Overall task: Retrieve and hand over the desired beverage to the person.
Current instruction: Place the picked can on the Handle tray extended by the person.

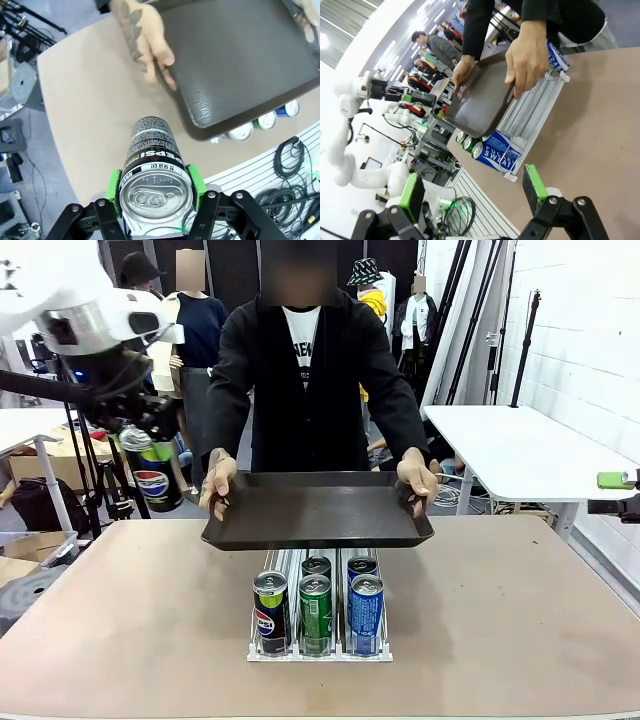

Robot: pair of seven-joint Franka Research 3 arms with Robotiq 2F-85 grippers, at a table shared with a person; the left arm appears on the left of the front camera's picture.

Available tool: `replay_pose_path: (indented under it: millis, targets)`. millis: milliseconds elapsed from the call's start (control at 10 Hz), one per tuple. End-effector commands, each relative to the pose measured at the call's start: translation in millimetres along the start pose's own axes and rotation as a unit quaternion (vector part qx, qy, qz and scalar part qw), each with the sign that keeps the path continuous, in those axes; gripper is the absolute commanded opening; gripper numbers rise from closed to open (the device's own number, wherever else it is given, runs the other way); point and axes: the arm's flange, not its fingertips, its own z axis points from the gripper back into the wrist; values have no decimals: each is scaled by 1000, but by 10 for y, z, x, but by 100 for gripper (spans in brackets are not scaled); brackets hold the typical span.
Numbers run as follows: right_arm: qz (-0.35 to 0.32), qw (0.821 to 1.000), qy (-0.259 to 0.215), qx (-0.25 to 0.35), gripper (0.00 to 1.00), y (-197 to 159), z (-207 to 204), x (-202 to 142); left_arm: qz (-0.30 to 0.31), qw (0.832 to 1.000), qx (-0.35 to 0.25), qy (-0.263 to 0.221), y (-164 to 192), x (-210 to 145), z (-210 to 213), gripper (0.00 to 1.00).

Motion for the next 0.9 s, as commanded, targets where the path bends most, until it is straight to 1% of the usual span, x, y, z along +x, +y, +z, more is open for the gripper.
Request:
replay_pose_path:
  millis: [0, 100, 200, 400, 600, 800]
  targets:
    - [9, 1000, -13, 10, 100, -10, -29, 21, -22, 999, -27, 9, -200, 305, 126, 0]
    - [9, 1000, -13, 10, 100, -10, -29, 21, -21, 999, -16, 27, -315, 447, 188, 0]
    - [9, 1000, -13, 10, 100, -10, -29, 21, -32, 999, -14, 35, -431, 548, 240, 0]
    - [9, 1000, -13, 10, 100, -10, -29, 21, -42, 998, -19, 37, -578, 752, 290, 0]
    - [9, 1000, -13, 10, 100, -10, -29, 21, -36, 997, -44, 49, -561, 1015, 193, 0]
    - [9, 1000, -13, 10, 100, -10, -29, 21, -32, 997, -53, 55, -518, 1207, 92, 0]
